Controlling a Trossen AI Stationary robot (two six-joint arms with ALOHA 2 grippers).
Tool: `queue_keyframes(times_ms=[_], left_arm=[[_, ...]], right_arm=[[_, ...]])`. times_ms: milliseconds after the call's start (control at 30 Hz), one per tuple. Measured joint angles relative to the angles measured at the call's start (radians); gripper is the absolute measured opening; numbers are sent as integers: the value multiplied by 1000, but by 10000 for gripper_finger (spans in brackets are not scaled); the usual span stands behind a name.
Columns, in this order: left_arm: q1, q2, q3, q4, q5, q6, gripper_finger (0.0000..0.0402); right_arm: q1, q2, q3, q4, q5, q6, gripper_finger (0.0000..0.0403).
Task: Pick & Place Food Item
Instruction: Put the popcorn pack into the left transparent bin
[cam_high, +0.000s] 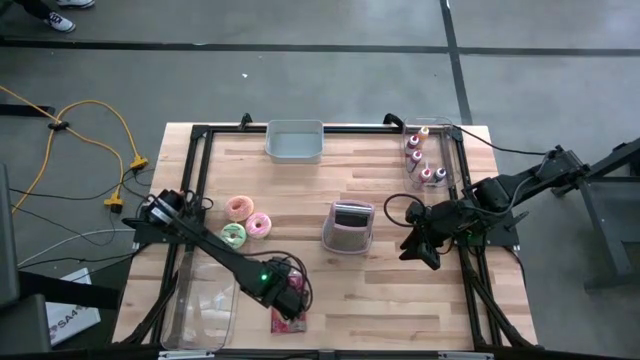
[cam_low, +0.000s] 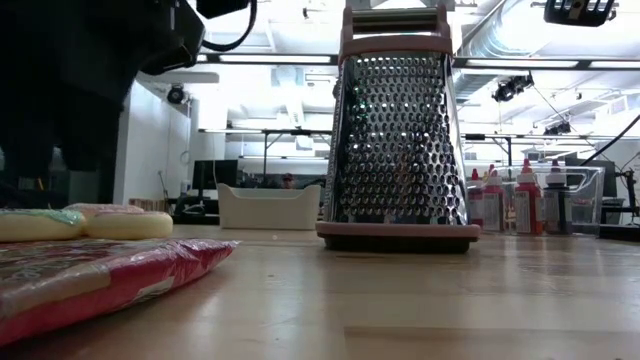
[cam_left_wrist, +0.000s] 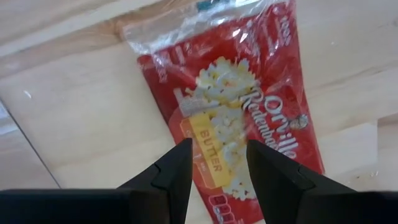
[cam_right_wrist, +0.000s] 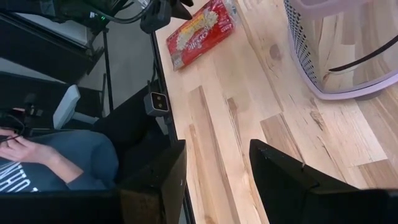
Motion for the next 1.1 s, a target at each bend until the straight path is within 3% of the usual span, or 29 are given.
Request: queue_keyframes(times_ms=[700, 1100], left_arm=[[-25, 72, -1, 35, 64, -44, 145], [-28, 96, -1, 50, 51, -38, 145]], right_arm=[[0, 0, 0, 7, 0, 0, 165], [0, 0, 0, 7, 0, 0, 165]])
